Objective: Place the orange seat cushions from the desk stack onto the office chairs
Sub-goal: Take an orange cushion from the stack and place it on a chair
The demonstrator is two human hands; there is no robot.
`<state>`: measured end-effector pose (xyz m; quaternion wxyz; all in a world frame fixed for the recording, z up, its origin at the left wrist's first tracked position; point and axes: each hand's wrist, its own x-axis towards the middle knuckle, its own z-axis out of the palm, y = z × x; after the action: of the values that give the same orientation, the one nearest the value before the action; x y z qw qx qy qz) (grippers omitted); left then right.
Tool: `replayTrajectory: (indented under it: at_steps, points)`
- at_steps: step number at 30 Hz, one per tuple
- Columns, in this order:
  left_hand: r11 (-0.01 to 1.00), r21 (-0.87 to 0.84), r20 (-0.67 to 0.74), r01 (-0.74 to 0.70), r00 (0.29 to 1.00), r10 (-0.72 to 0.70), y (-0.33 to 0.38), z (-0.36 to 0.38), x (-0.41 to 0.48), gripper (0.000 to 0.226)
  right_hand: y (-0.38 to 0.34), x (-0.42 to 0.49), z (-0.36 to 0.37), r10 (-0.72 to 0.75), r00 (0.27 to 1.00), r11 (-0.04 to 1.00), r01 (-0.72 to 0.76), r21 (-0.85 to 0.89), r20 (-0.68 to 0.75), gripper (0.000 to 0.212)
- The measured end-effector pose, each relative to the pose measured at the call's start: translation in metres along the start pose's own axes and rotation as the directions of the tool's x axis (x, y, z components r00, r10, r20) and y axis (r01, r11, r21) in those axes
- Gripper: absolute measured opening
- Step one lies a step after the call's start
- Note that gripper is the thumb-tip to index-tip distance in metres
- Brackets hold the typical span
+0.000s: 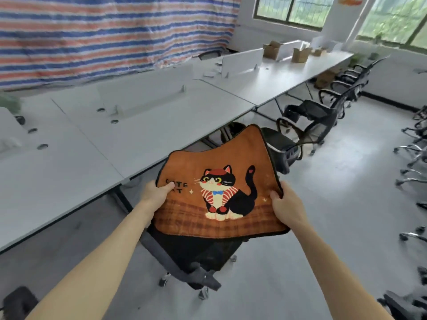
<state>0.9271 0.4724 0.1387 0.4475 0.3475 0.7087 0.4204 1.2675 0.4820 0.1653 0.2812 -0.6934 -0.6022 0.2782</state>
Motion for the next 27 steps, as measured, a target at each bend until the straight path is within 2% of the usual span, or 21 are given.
replayTrajectory:
  at_steps: [4, 7, 11, 15, 18, 22, 26, 27]
  points:
    - [0.942, 0.306, -0.140, 0.141, 0.985, -0.102, -0.032, 0.031, 0.011, 0.028, 0.020, 0.074, 0.007, -0.090, 0.977, 0.979, 0.122, -0.162, 0.193, 0.020]
    - [0.829, 0.453, -0.216, 0.327, 0.943, -0.253, -0.053, 0.051, 0.015, 0.037, 0.023, 0.123, 0.020, -0.094, 0.927, 0.906, 0.230, -0.355, 0.362, 0.018]
    - [0.688, 0.543, -0.273, 0.481, 0.876, -0.398, -0.074, 0.070, 0.014, 0.034, 0.019, 0.170, 0.052, -0.039, 0.825, 0.772, 0.383, -0.507, 0.564, 0.022]
    - [0.577, 0.593, -0.216, 0.562, 0.801, -0.558, -0.098, 0.078, 0.025, 0.045, 0.020, 0.200, 0.083, 0.015, 0.750, 0.692, 0.470, -0.548, 0.662, 0.034]
    - [0.555, 0.574, -0.187, 0.602, 0.756, -0.627, -0.111, 0.079, 0.046, 0.043, 0.021, 0.220, 0.107, 0.029, 0.742, 0.671, 0.482, -0.564, 0.670, 0.032]
    - [0.558, 0.494, -0.239, 0.667, 0.721, -0.650, -0.125, 0.084, 0.078, 0.038, 0.023, 0.243, 0.137, 0.005, 0.738, 0.634, 0.519, -0.573, 0.675, 0.022]
    - [0.586, 0.398, -0.352, 0.706, 0.707, -0.613, -0.135, 0.101, 0.103, 0.021, 0.024, 0.266, 0.169, -0.030, 0.747, 0.642, 0.524, -0.560, 0.664, 0.020]
    - [0.592, 0.368, -0.377, 0.717, 0.697, -0.610, -0.136, 0.105, 0.106, 0.022, 0.025, 0.269, 0.177, -0.048, 0.752, 0.656, 0.520, -0.546, 0.658, 0.019]
